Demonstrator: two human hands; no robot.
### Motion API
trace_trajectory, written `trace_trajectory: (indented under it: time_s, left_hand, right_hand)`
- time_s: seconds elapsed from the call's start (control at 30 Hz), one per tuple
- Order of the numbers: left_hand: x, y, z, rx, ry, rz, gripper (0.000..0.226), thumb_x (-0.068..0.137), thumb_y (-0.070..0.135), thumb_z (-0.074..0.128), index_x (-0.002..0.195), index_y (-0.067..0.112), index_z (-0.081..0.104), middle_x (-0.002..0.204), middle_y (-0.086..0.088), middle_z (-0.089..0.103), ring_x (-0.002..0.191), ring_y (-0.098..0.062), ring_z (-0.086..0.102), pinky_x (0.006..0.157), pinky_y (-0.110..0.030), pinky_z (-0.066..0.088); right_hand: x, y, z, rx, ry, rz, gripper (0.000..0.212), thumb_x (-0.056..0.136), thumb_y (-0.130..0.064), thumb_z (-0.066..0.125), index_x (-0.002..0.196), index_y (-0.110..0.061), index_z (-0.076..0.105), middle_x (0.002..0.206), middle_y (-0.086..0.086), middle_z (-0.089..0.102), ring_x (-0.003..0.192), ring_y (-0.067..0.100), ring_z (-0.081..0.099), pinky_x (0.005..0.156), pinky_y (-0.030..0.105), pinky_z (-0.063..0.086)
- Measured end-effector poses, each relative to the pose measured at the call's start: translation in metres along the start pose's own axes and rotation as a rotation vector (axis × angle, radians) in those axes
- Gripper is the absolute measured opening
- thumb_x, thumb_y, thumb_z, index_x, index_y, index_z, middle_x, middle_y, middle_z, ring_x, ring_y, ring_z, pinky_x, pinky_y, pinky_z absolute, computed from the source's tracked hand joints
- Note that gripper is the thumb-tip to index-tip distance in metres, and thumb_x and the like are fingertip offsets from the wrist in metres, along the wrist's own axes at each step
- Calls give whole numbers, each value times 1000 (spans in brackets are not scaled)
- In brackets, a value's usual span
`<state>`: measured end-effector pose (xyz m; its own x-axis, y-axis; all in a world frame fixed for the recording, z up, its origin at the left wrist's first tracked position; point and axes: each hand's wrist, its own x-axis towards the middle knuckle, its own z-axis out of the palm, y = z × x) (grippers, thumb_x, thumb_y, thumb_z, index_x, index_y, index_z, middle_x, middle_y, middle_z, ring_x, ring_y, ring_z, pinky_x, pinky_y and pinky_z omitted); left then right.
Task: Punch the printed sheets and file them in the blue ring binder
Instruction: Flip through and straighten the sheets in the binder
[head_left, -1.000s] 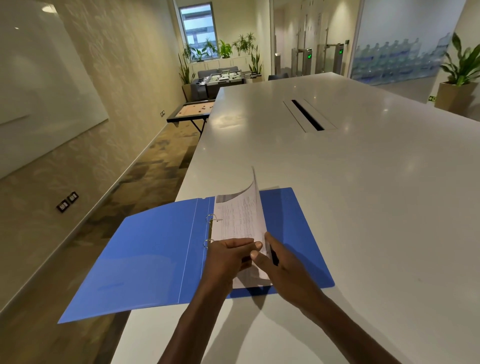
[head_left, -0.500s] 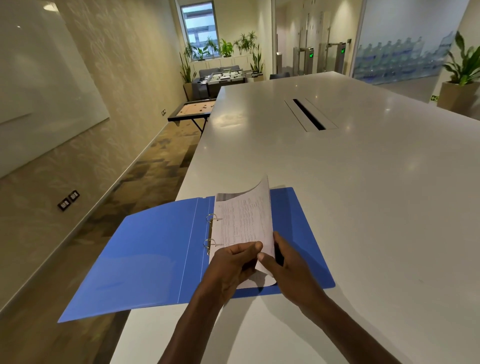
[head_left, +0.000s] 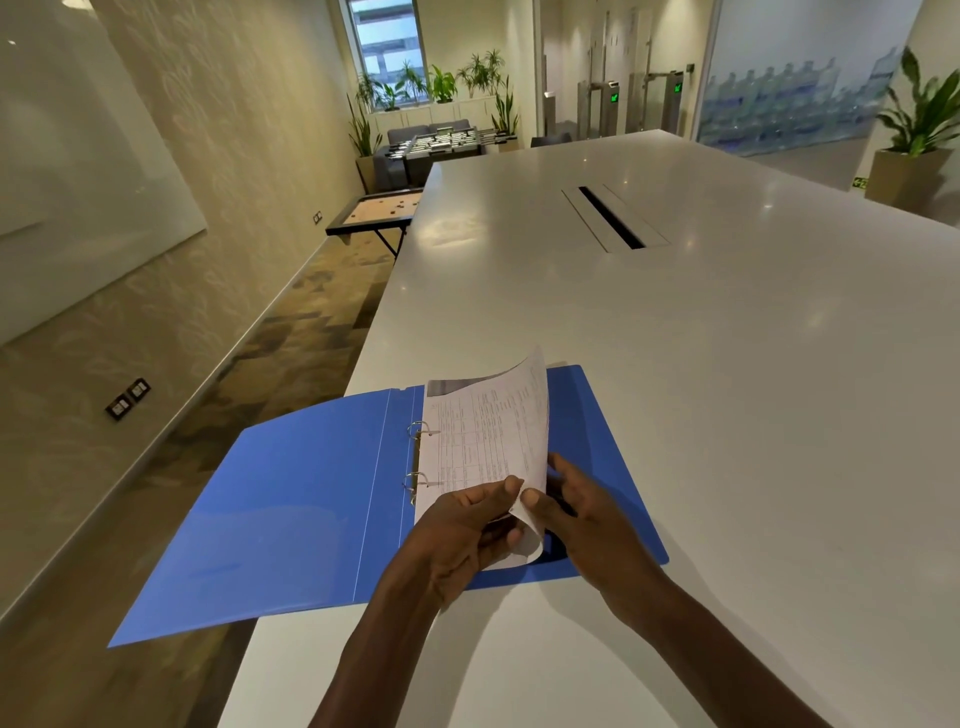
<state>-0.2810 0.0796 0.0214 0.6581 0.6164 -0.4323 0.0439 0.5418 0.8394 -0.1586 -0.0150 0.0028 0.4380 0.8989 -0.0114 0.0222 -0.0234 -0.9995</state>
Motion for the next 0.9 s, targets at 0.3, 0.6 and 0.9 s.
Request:
trace_trajectory:
  time_s: [0.3,0.6,0.9]
  left_hand:
    - [1,-4,0,104,59,60,15,84,11,71,97,7,77,97,-15,75,78,-25,69,67,-29,60]
    - [-4,-5,8,290,280,253,16,75,26,81,83,13,79,92,1,74,92,-27,65,81,-37,58]
    - [-23,18,-11,305,406,358,26,67,29,85,85,13,77,81,-3,76,79,-19,69,66,-28,53]
  right_hand:
    - [1,2,-2,-22,54,26,55,83,-47,52,135,-30,42,114,-15,59,94,7,63,68,10,54]
    - [5,5,0,-13,96,77,61,75,-54,51,132,-31,44,118,-8,62,95,19,66,65,17,57]
    - [4,11,-1,18,94,97,54,80,-51,55,130,-29,47,113,-10,61,101,18,63,71,22,58]
